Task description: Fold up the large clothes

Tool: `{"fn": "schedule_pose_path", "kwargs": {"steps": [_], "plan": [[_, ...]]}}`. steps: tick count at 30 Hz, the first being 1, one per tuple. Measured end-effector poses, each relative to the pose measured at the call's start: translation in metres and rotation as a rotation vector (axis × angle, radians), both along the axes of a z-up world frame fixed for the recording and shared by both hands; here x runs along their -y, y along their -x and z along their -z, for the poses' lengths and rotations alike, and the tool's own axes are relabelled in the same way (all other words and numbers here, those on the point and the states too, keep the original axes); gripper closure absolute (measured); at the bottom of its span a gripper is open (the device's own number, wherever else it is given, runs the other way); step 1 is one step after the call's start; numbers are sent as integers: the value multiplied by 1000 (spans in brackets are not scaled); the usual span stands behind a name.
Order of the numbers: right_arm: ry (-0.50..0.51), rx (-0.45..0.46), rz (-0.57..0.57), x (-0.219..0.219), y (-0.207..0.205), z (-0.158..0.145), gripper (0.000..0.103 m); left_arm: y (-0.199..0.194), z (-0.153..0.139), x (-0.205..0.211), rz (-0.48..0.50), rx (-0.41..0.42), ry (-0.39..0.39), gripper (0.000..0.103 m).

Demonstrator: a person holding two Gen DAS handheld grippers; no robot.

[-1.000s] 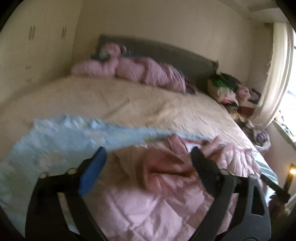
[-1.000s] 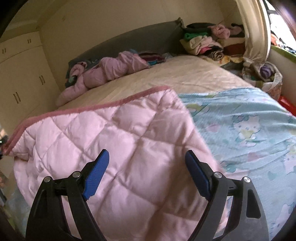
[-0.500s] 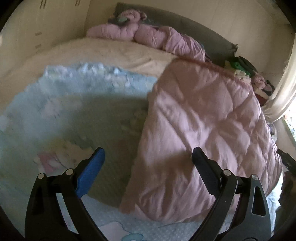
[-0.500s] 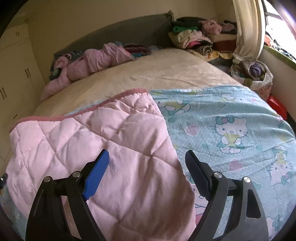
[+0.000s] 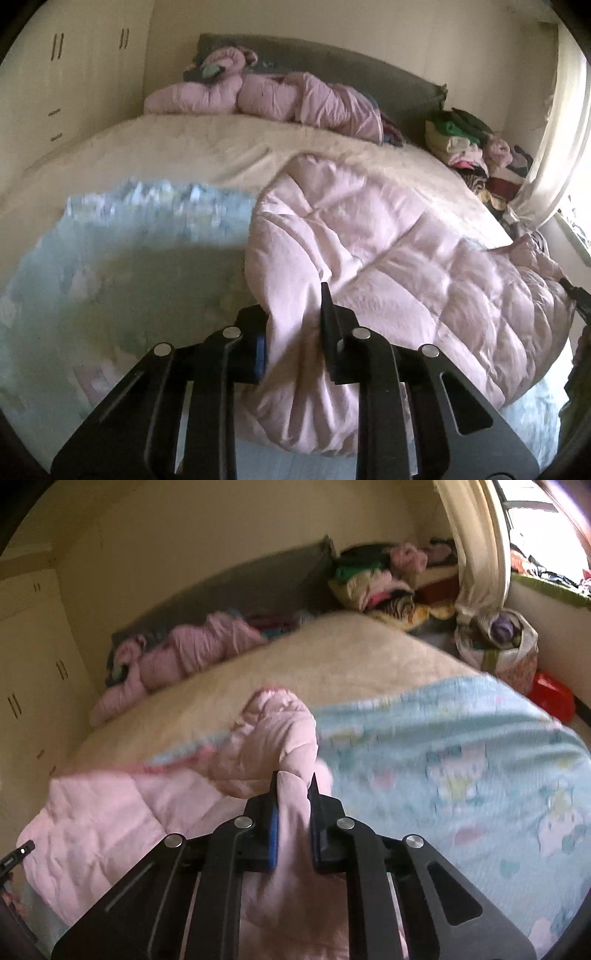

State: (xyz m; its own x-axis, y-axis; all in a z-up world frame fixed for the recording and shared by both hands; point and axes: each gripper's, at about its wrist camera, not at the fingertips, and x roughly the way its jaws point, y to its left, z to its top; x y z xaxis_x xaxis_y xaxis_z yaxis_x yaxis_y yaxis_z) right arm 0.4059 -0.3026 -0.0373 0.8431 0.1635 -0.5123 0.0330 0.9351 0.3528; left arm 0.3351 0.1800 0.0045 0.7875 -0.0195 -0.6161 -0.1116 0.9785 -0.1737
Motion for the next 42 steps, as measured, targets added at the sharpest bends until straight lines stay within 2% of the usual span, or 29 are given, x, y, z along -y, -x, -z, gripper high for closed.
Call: {"fn": "schedule_pose_path", "kwargs": {"steps": [4, 11, 15, 19, 31, 34, 35, 36, 38, 42], "plan": [[35, 10, 9, -7, -33, -7, 92, -24, -4, 4, -32, -24, -39, 88], [33, -128, 61, -15, -77, 45, 92, -51, 29, 2, -63, -123, -88, 87], [55, -179, 67, -20, -84, 72, 91, -58, 44, 4, -70, -152, -103, 85], [56, -205, 69, -23, -89, 87, 90, -64, 56, 3, -76, -173, -92, 83], [100, -250, 89, -29, -92, 95, 80, -64, 63, 5, -77, -174, -97, 82], [130, -257, 93, -30, -86, 89, 73, -60, 63, 3, -77, -168, -84, 79], [139, -256, 95, -30, -83, 87, 65, -58, 64, 0, -80, -164, -76, 79], [148, -253, 98, -30, -79, 83, 53, -56, 63, -1, -80, -162, -69, 78], [155, -242, 121, -29, -67, 76, 44, -52, 61, -3, -89, -154, -63, 73], [114, -153, 105, -30, -30, 53, 28, -40, 51, -4, -96, -142, -75, 61]]}}
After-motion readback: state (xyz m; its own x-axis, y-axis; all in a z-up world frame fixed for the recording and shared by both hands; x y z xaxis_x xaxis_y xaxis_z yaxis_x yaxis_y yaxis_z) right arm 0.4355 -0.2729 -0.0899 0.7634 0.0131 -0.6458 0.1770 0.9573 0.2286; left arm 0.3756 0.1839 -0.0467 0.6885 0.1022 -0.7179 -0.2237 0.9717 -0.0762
